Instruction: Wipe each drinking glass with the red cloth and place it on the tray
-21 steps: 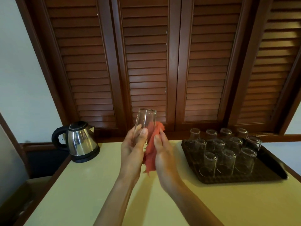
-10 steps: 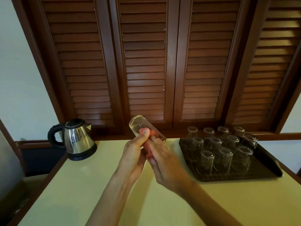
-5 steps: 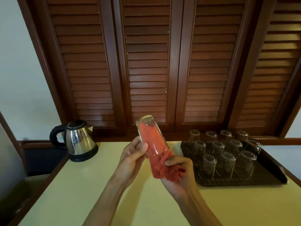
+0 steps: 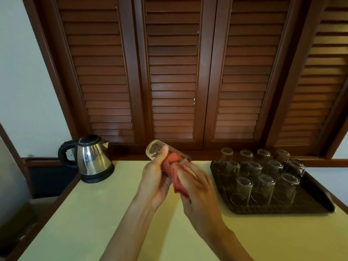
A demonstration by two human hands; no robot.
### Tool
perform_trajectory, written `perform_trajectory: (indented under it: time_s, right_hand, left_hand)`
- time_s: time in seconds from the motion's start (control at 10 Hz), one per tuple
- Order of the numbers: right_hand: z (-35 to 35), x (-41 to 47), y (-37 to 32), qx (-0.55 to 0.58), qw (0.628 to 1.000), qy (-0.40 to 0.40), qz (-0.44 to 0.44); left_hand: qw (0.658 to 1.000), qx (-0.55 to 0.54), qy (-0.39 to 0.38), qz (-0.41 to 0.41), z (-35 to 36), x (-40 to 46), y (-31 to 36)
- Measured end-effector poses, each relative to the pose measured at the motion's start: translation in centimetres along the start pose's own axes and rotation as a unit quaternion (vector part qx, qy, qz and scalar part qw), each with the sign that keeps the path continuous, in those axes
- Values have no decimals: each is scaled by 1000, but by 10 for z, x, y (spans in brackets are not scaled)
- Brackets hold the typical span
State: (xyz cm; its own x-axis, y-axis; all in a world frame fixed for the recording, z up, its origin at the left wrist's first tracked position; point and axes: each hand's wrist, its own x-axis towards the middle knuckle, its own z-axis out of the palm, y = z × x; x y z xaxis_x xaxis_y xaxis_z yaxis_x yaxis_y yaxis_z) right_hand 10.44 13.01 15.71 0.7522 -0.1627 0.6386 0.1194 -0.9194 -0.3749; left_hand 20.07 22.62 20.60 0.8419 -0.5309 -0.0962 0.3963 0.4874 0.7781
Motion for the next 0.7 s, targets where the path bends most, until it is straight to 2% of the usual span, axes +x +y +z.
perform_trajectory:
  time_s: [0.1,0.2,0.3,0.4,0.5,0.6,0.7]
  right_hand:
    - [9,-11,-1,66,997,1,34]
    - [-12,1,-11,575,734,-114,342]
    - [-19,0,-3,905,215,-162,330]
    - [-19,4,-15,888,315,-144,302]
    - [-8,8,-18,590,728,-176,302]
    - [-2,12,-15,174,973,-132,79]
    - [-8,12,-21,232,956,-146,102]
  left_hand:
    - [999,21,-10,43,-4,4,1]
    - [994,50,-69,69,-13,7,-11]
    - [990,13,-122,70,-26,7,-19]
    - [986,13,-161,41,-26,4,-22]
    - [983,35,-174,40,-22,-2,-18]
    - [984,51,-161,53,-18,-1,-10]
    - [983,57,-158,70,-17,4,-2]
